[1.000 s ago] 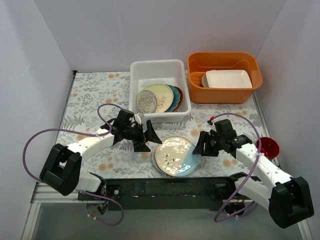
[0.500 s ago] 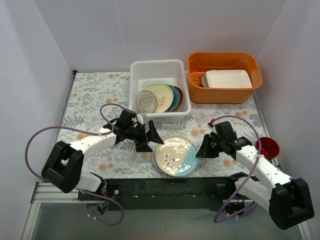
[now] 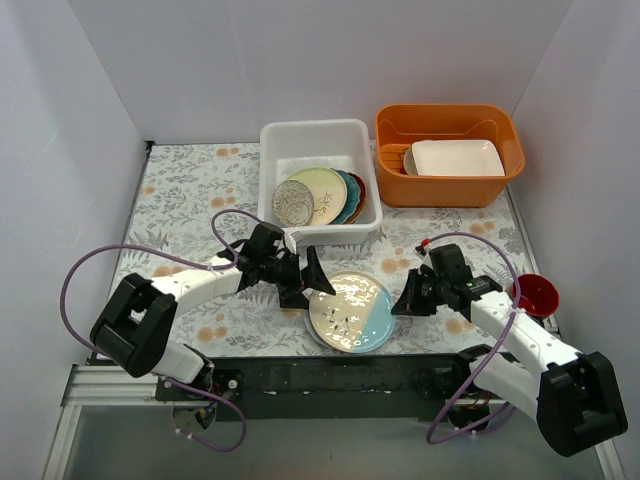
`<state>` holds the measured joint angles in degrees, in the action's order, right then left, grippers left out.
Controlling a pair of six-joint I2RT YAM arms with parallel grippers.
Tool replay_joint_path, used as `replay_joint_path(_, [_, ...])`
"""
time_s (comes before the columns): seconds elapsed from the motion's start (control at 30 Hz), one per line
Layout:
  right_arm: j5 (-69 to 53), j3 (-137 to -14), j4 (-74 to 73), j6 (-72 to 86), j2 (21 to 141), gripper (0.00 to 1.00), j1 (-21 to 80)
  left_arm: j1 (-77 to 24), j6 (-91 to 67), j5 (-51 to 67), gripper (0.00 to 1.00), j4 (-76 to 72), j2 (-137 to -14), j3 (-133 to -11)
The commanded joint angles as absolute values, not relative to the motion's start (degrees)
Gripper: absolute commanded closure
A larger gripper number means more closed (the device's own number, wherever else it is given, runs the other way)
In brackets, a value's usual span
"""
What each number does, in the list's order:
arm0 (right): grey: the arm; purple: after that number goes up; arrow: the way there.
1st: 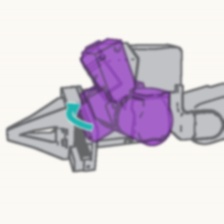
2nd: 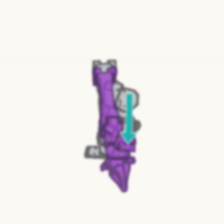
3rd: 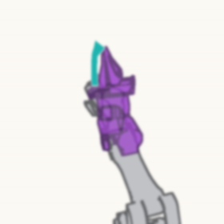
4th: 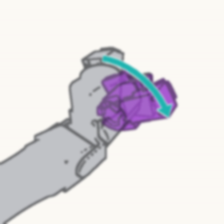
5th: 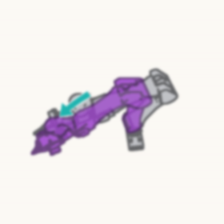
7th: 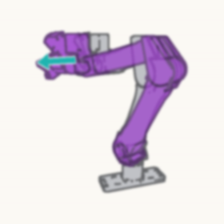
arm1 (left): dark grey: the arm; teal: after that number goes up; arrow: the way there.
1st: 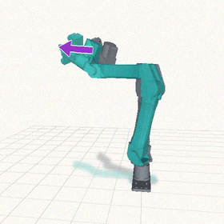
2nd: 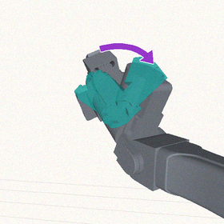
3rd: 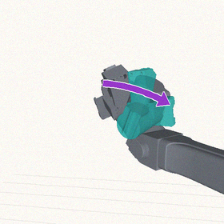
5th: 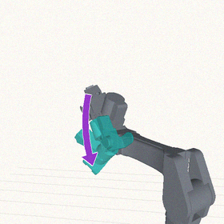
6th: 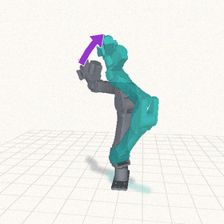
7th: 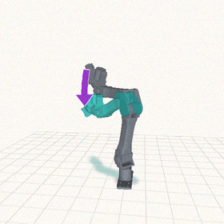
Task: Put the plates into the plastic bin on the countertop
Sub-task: Pick up the plate from the corner of the board.
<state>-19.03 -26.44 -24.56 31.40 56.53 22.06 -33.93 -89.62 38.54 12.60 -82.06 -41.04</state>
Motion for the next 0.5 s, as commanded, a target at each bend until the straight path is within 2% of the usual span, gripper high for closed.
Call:
replay_joint_path(0.0, [-19.7,-24.8,-23.7,31.4,57.0,0.96,22.1,-35.1,-90.3,38.0,0.12,10.3,-83.3,-41.2])
replay_joint_path(0.2, [-20.0,-25.0,-23.6,31.4,57.0,0.96,22.1,-37.1,-91.0,38.0,0.18,8.8,-85.3,-41.3])
replay_joint_path(0.47, [-20.9,-25.7,-23.2,31.2,57.0,0.96,22.1,-38.1,-91.3,38.0,0.34,8.8,-85.7,-41.8])
